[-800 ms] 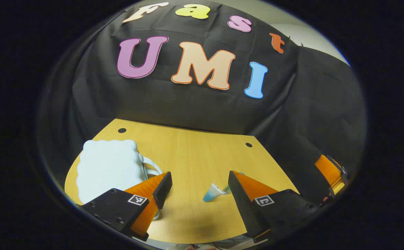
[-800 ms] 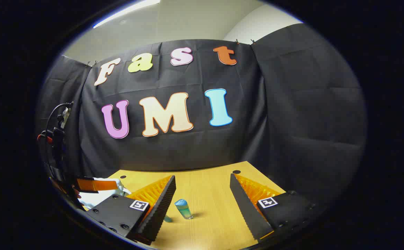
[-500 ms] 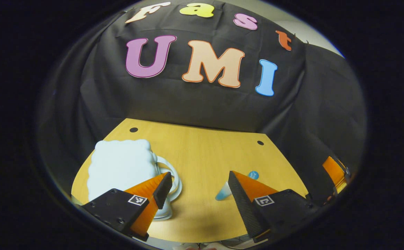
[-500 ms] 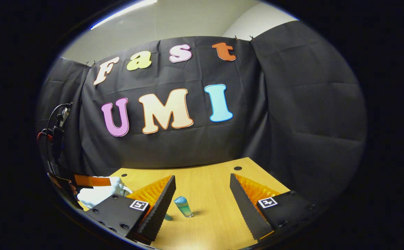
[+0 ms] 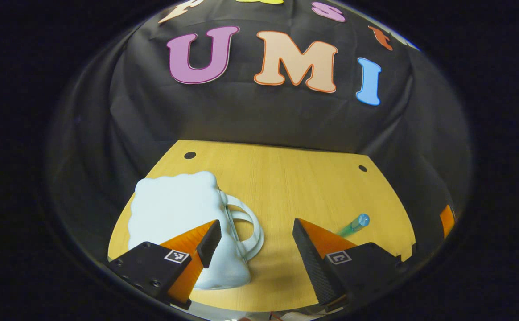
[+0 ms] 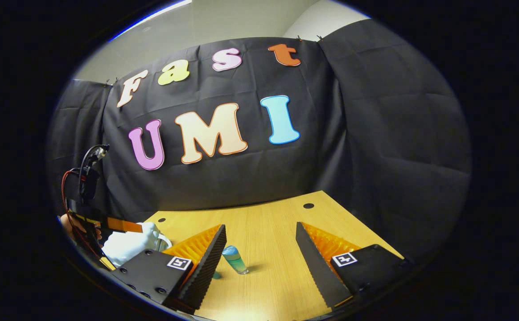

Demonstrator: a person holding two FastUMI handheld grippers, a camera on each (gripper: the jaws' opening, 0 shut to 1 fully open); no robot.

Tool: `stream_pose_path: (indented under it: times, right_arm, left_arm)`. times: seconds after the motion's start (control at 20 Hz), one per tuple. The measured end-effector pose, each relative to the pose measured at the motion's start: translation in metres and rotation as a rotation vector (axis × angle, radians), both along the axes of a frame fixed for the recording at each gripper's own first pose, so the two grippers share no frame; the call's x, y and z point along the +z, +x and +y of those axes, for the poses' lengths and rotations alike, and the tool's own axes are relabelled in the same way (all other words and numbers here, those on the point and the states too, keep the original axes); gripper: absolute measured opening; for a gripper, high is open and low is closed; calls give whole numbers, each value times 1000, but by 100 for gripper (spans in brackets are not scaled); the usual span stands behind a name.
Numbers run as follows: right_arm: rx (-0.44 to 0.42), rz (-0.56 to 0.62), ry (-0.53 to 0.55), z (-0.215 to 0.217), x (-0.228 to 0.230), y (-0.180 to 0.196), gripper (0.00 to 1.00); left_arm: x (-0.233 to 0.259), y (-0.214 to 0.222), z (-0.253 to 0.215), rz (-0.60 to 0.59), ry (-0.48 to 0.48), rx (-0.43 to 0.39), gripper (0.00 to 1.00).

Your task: First open the suitcase, pack the skin care products into it, and then close the suitcase.

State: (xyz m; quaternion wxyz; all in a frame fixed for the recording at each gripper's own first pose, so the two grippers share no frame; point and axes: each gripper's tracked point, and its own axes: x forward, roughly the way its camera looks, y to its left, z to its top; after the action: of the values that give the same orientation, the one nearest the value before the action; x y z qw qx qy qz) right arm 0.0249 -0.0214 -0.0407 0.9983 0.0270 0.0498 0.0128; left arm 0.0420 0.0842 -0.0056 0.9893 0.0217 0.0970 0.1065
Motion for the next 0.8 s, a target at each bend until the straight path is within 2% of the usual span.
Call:
stream_pose_path:
  times: [0.1,0.15,0.25,0.35,0.4,0.45,0.55,0.6,0.8]
  right_arm:
    - [-16,12,-6,-9,-6,2,94]
    - [-25,17,-7,-14,-7,1,98]
    - [-41,26,0,-24,-10,0,98]
    - [-60,35,8,-34,-14,-1,98]
    - [-71,42,9,-39,-15,-1,94]
    - [-82,48,11,-44,-18,0,98]
    - [-101,63,20,-54,-23,1,94]
    - [-108,69,26,-58,-25,1,98]
    - [-125,90,38,-67,-31,5,98]
  left_arm:
    - [-1,16,0,37,-21,-2,95]
    - [-3,25,-1,59,-42,-9,95]
    - [-12,42,-2,114,-87,-17,92]
    - [-18,57,1,165,-135,-13,95]
    - [-24,65,4,185,-155,-7,94]
    - [-27,72,7,205,-167,1,93]
    - [-38,84,16,255,-175,25,92]
    - [-44,88,19,283,-183,37,92]
    - [-68,99,26,395,-227,79,88]
